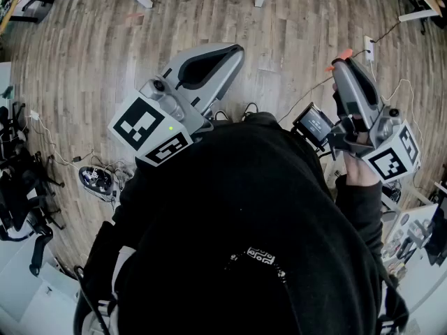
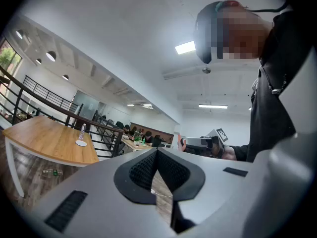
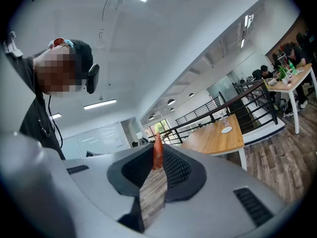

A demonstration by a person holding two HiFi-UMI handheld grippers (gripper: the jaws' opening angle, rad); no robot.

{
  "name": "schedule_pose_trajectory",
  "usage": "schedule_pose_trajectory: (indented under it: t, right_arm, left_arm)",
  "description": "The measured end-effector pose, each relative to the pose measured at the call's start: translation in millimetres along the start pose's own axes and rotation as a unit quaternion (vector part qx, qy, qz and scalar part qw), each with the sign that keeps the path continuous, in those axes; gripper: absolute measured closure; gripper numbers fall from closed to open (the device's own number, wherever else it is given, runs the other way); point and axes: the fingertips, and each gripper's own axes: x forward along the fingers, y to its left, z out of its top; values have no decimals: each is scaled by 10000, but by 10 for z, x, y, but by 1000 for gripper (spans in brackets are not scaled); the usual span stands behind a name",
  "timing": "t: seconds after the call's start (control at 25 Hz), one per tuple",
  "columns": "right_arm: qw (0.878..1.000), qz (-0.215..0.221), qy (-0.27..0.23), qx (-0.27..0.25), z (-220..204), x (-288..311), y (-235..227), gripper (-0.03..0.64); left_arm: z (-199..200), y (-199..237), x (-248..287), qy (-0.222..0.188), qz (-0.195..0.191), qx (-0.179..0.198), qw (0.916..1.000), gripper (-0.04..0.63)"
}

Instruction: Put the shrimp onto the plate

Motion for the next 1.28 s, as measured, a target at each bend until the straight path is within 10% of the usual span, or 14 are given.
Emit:
schedule_pose_trajectory:
  t: [0.32, 0.72, 1.28]
  right_arm:
    - [9999, 109, 104, 26, -42, 1, 39, 548]
    - [9993, 238, -288, 24, 107, -416, -224, 548]
    - [9971, 145, -707, 259, 253, -1008, -705, 548]
  left_arm:
    - [16, 151, -43, -54, 792, -77, 9968, 591]
    - [-68, -360, 405, 42, -158, -130, 9998, 591]
    - [-215, -550, 947, 499, -322, -130, 9981, 591]
